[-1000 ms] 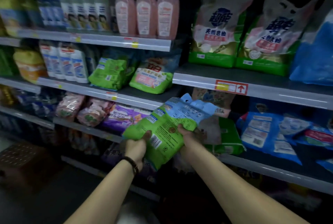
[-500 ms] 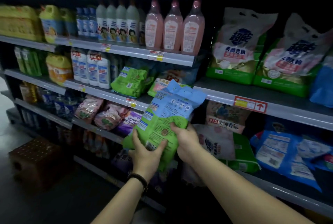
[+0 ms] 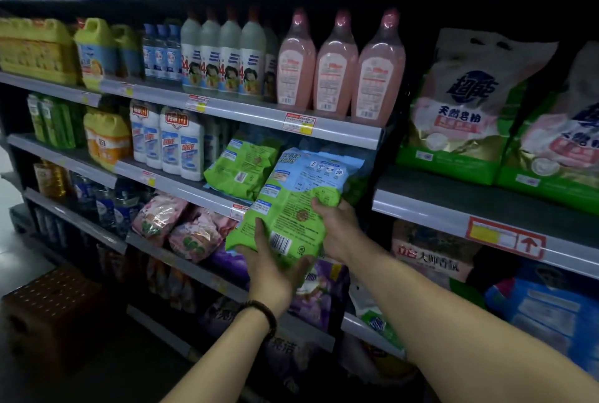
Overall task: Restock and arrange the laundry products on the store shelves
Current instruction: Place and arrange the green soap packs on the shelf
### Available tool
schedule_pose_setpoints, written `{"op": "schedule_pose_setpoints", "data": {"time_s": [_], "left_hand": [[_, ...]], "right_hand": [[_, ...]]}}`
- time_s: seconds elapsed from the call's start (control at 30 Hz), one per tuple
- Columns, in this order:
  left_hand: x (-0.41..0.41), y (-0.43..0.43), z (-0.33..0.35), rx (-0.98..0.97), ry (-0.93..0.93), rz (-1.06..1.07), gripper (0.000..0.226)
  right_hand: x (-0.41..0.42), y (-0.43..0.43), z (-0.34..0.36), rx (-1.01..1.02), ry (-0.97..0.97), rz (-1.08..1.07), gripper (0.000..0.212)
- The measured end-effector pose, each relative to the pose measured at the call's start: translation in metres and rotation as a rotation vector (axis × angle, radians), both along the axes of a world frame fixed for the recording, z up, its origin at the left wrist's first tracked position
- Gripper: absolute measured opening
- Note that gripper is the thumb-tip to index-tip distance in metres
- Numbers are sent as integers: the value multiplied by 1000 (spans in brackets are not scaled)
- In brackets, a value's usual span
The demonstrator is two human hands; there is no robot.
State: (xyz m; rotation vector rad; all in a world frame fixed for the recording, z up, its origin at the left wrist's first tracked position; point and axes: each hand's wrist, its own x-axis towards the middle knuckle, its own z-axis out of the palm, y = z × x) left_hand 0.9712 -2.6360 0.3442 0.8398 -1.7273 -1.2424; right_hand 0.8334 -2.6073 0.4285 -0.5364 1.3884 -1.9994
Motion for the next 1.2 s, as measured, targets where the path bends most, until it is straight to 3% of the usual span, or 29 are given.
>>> {"op": "schedule_pose_setpoints", "data": {"time_s": [0.33, 0.4, 0.53, 0.6, 0.7, 0.83, 0.93, 1.1, 1.2], "left_hand": [[-65, -45, 7, -150, -188, 56, 117], [-70, -43, 5, -150, -223, 56, 116], [-74, -43, 6, -186, -280, 97, 112], [-75, -43, 11, -199, -339, 114, 110], [-82, -45, 21, -253, -406, 159, 104], [-95, -60, 42, -333, -453, 184, 94], [-105, -76, 52, -423, -484, 159, 93], [-124, -100, 41, -450, -576, -48, 108], [-129, -115, 24, -549, -742, -23, 104]], "right_hand": [[-64, -54, -16, 134, 63, -157, 25], [-64, -50, -27, 232, 160, -204, 24], [-50, -39, -43, 382, 361, -194, 46], [-54, -37, -43, 430, 447, -246, 38], [-63, -39, -26, 417, 511, -317, 29], [-71, -60, -19, 337, 527, -394, 44], [-81, -71, -13, 285, 449, -425, 43], [-114, -87, -1, 350, 502, -446, 54], [-112, -85, -10, 432, 575, -477, 54]]}}
